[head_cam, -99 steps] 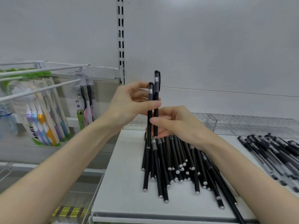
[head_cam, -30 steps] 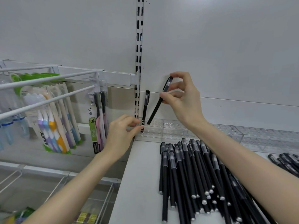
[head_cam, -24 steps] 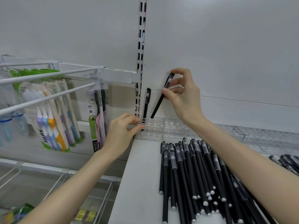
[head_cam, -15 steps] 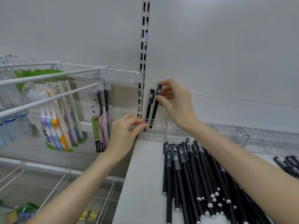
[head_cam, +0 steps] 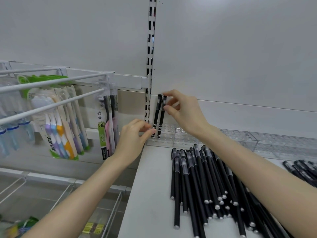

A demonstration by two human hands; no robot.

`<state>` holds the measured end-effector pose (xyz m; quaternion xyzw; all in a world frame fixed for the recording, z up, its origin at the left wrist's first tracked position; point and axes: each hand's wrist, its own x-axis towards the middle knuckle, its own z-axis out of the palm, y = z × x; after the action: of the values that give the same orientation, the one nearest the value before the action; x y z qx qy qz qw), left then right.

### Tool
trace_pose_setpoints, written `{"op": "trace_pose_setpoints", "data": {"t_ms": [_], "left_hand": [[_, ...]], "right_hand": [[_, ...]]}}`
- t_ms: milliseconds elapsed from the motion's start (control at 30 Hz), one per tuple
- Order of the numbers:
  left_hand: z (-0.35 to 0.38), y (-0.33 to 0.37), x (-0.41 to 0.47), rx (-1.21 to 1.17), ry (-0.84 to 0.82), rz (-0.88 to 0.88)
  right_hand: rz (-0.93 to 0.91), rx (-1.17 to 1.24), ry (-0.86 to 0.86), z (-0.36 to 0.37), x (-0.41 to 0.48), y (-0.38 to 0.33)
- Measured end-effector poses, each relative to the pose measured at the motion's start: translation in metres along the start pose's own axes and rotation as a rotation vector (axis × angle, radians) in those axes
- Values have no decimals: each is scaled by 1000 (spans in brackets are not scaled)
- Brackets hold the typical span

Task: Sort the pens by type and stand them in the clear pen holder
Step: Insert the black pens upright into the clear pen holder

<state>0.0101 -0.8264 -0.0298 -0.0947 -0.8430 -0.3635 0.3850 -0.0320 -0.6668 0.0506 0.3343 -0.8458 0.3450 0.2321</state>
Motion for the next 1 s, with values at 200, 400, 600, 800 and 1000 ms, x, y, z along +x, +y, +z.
{"op": "trace_pose_setpoints", "data": {"t_ms": [200, 400, 600, 800, 1000], "left_hand": [[-11, 14, 2, 161, -129, -50], [-22, 63, -25, 158, -208, -20], [-17, 101, -54, 142, -515, -195], [-3, 109, -55, 16, -619, -375], [0, 110, -47, -125, -575, -546]], "right_hand": [[56, -88, -9, -20, -19, -10], [160, -47, -50, -52, -66, -10], [203, -156, -307, -63, -106, 5], [221, -236, -462, -59, -125, 16], [218, -224, -437, -58, -130, 20]]}}
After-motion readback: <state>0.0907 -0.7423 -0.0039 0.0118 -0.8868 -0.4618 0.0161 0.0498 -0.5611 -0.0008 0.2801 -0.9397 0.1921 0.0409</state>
